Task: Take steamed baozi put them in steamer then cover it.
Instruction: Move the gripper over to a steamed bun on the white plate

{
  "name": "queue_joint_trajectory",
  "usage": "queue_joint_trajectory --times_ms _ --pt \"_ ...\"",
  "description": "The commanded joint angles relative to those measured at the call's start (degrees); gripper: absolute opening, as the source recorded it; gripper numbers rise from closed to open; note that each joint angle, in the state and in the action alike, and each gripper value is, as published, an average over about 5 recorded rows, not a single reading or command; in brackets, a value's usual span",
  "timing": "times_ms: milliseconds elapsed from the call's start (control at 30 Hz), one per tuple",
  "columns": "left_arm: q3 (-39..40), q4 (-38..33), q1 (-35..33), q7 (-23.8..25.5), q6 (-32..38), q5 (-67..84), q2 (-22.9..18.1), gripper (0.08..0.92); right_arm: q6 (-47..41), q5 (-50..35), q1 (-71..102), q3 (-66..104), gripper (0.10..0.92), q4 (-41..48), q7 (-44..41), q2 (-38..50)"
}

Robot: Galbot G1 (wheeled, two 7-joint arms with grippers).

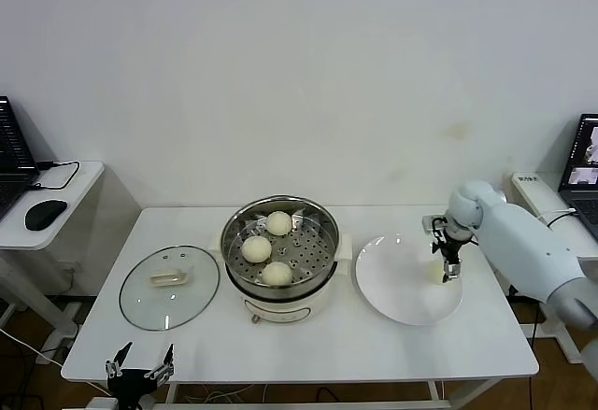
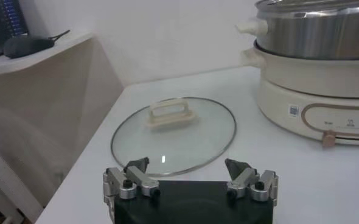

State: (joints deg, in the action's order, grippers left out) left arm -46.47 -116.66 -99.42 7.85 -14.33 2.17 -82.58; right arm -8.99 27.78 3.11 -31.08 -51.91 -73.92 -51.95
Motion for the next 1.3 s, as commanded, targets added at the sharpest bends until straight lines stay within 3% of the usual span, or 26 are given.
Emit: queue_joint_trajectory --times_ms 33,933,1033,1300 --pt "0.0 0.33 0.08 0.04 -0.02 -0.04 0.06 0.823 0.68 2.07 1.82 1.66 0.823 3.0 0.77 -0.7" --pt "0.56 1.1 0.19 -0.14 0.19 -0.65 -0.23 0.823 -0.4 -0.13 2.16 3.25 0.82 7.1 5.1 -2.56" --pt "0.59 1.08 0.16 -0.18 0.2 -0.67 -0.25 0.823 -0.67 -0.86 2.08 3.34 0.775 7.43 5.13 -2.78" --pt "0.68 1.22 0.31 -0.31 0.28 -0.69 -0.24 0.823 -1.42 -2.96 1.1 3.38 0.558 6.86 4.81 -2.56"
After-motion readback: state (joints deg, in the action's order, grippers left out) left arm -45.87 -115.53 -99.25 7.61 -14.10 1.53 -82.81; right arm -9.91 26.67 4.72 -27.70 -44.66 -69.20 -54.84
